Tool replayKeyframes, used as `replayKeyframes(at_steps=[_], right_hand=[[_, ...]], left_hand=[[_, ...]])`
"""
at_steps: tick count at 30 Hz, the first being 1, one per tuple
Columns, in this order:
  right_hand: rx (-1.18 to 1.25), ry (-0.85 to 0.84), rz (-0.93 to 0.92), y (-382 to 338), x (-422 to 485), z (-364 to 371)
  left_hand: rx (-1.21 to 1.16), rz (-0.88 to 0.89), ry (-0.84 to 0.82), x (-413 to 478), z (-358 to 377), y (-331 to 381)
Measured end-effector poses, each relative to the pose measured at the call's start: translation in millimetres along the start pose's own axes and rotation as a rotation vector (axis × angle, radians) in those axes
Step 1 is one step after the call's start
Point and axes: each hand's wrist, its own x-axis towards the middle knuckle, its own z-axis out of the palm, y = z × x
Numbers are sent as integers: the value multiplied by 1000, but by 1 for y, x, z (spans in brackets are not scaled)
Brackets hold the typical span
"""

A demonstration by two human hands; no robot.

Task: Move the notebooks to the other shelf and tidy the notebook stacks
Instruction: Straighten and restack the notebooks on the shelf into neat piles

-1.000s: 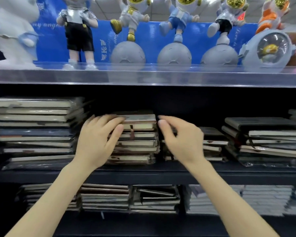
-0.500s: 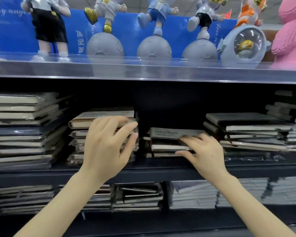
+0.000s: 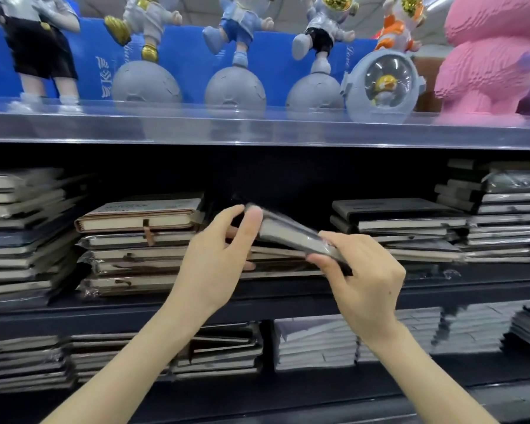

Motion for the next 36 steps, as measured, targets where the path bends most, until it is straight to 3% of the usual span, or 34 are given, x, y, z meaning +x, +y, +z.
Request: replayKeyframes(at_steps=[5, 9, 11, 13, 14, 15, 17, 18, 21, 23, 32, 36], right_hand=[[95, -243, 13, 3, -27, -8], [265, -362, 343, 9, -33, -28], [-66, -330, 463, 15, -36, -36], [-317, -445, 643, 22, -37, -42], [-247, -560, 787, 24, -36, -45], [-8, -638, 973, 25, -31, -46], [507, -663, 1303, 27, -19, -47], [619, -661, 1376, 26, -13, -47], [580, -649, 1343, 21, 0, -44], [569, -598, 1280, 15, 4, -47], [845, -380, 1083, -4, 9, -81], [869, -371, 1077, -16, 24, -78]], left_hand=[[86, -161, -36, -9, 15, -1], [-2, -250, -24, -21, 25, -6], [-47, -284, 12, -23, 29, -9], [-52, -309, 16, -24, 31, -7], [-43, -325, 0, -23, 32, -7], [-42, -346, -10, -21, 33, -6], [-100, -423, -34, -17, 35, -8], [-131, -465, -35, -15, 36, -10], [-222, -552, 24, -13, 43, -13], [-247, -514, 87, -16, 47, -11], [-30, -64, 197, -55, 38, 25], [-55, -17, 253, -52, 23, 43]])
